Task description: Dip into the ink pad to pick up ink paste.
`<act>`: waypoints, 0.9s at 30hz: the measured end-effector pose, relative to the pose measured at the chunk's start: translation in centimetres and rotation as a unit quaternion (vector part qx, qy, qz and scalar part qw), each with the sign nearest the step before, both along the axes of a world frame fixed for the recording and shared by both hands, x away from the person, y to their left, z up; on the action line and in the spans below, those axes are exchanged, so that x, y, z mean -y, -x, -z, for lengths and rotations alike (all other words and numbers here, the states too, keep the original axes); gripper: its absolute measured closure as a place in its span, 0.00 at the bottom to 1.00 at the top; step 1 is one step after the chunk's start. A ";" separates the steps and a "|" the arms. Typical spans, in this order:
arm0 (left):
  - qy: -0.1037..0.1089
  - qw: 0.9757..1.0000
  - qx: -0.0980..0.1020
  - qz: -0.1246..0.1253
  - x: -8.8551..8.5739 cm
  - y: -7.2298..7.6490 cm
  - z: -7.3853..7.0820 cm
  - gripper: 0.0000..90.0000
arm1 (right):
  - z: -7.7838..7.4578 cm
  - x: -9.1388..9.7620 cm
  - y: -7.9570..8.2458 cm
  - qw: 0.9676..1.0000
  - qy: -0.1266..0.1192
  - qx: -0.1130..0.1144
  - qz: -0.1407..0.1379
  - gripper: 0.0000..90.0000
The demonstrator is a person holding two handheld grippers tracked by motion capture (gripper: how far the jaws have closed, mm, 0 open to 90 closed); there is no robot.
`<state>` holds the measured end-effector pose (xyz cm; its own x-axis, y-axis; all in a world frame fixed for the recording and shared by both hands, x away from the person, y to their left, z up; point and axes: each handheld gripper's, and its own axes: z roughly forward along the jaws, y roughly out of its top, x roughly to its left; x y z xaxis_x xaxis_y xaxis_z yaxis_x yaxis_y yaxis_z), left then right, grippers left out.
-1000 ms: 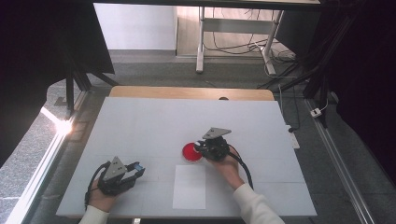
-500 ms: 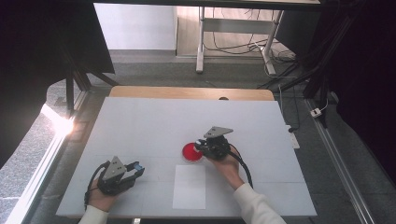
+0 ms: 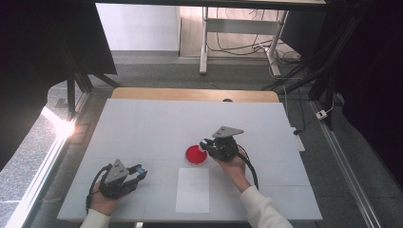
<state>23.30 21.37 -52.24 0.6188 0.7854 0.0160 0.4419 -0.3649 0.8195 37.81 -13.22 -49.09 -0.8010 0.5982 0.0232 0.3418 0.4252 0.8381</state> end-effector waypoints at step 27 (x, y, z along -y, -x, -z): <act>-0.001 1.000 0.000 0.000 0.1 -0.1 0.0 0.72 | -2.9 2.0 2.0 0.998 -0.053 0.021 -0.017 0.83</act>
